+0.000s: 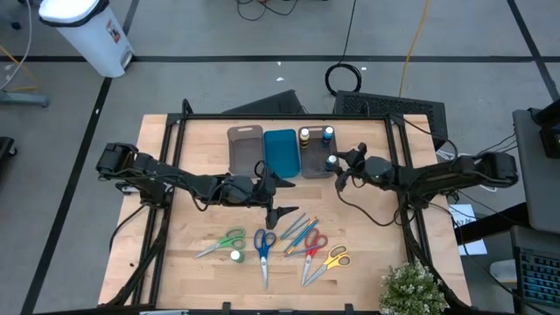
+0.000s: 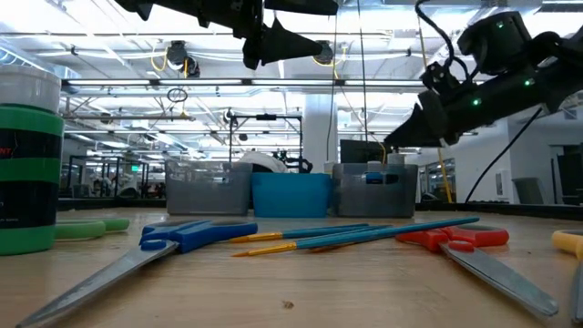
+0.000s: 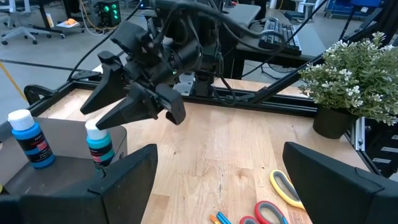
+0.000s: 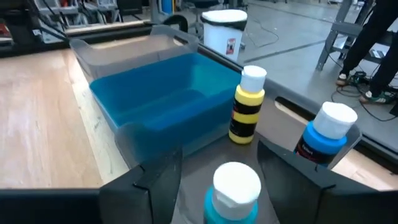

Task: Pick & Place Paint Supplies
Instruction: Adjust the right gray bin slightly on the table

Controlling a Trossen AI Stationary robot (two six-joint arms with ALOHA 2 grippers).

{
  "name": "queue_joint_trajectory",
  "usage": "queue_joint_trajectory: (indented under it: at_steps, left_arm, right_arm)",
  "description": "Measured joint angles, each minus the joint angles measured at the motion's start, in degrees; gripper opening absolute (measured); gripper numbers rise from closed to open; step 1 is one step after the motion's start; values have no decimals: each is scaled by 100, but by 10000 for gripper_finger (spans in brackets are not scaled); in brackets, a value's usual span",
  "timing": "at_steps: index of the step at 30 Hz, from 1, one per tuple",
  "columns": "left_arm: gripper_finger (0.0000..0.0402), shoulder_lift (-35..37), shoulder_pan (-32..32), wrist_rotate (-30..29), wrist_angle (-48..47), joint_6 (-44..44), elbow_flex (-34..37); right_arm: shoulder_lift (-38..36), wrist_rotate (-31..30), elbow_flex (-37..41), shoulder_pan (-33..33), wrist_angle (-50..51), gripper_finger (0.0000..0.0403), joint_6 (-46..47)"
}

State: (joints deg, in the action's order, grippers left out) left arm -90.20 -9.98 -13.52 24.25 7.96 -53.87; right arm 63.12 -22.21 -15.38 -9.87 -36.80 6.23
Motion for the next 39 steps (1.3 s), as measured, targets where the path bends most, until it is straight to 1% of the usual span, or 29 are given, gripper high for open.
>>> queue_joint_trajectory:
  at_steps: [12,19,21,24,27,29,31,39]
  left_arm:
    - [351,-2,0,3,0,-3,0]
    - [351,-2,0,4,0,-6,0]
    - [351,-2,0,4,0,-6,0]
    - [351,-1,0,4,0,-11,0]
    - [351,-2,-2,7,0,-11,0]
    - [351,-2,0,7,0,-11,0]
    - [351,-2,-1,7,0,-11,0]
    - [351,-2,-1,7,2,-7,0]
  right_arm:
    - [-670,4,0,382,89,201,-139]
    - [-1355,8,-5,563,565,197,-10]
    - [-1567,7,-80,566,975,195,144]
    - [-1838,-1,-362,564,1984,188,421]
    - [-1958,-7,-664,561,3073,177,794]
    - [-1959,-25,-802,538,3594,167,1065]
    - [-1939,-29,-863,488,3862,156,1244]
    - [-1917,-31,-866,84,4429,95,1564]
